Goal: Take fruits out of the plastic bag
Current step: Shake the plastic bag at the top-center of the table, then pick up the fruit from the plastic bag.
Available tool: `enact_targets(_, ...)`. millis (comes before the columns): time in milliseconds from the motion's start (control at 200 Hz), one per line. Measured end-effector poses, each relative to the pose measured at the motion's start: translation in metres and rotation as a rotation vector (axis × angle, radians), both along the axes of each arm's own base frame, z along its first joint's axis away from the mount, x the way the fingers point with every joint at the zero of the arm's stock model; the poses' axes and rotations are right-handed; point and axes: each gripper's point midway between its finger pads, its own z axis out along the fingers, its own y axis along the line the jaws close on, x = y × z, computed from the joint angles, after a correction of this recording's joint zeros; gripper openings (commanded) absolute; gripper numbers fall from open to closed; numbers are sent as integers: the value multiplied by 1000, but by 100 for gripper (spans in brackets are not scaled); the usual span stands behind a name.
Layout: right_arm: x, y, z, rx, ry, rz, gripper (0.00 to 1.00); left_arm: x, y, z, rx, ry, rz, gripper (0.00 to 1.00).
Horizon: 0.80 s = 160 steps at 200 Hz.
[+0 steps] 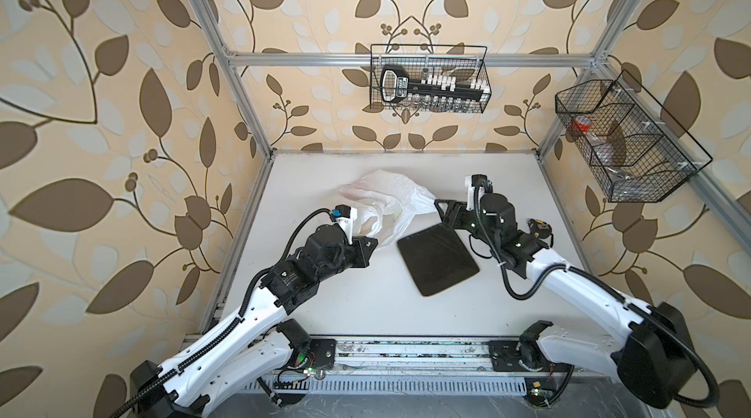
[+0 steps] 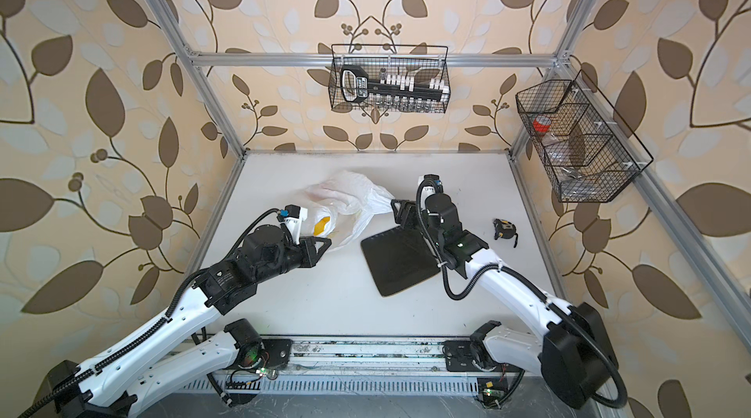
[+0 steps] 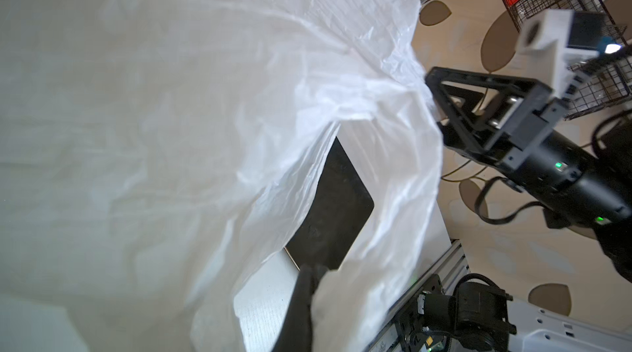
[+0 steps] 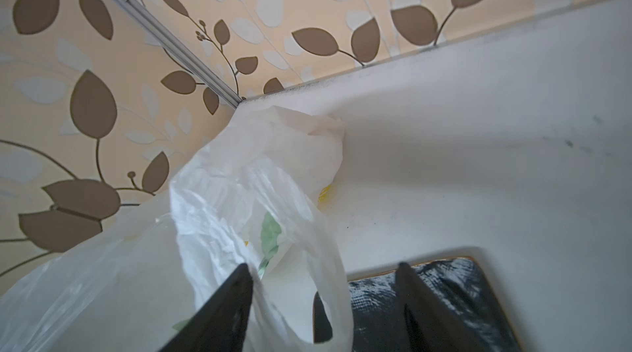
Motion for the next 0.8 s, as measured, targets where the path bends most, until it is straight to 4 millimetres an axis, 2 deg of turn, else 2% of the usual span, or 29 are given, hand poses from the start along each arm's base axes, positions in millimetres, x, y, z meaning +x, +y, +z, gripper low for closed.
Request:
enact_targets(50,-9,-5,22,0,-46,9,68,-1,2,0,-9,2,15,0)
enact_targets(145,-31,-10,76,26,-175,57,63,-1,7,2,-26,-2,42,0)
enact_targets(210,-48,-6,106,59,-251,116,54,-2,9,0,-33,-3,52,0)
enact_targets(275,-66,8,125,94,-297,199,49,-2,10,-5,-31,8,56,0)
enact_targets(345,-88,40,129,122,-307,328,46,-3,10,-10,-27,18,58,0)
enact_targets(425,-110,91,113,109,-269,483,41,-3,10,-13,-25,24,58,0)
enact_targets(485,-119,128,88,73,-210,572,34,-3,10,-13,-25,24,58,0)
enact_targets(535,-117,152,62,37,-154,608,27,-4,11,-12,-26,22,58,0)
enact_targets(595,-109,169,28,-9,-85,616,21,-4,11,-11,-29,19,58,0)
enact_targets(695,-94,185,-24,-69,27,600,14,-7,13,-7,-37,9,59,0)
enact_targets(800,-82,196,-58,-99,90,577,11,-10,18,-3,-52,5,72,0)
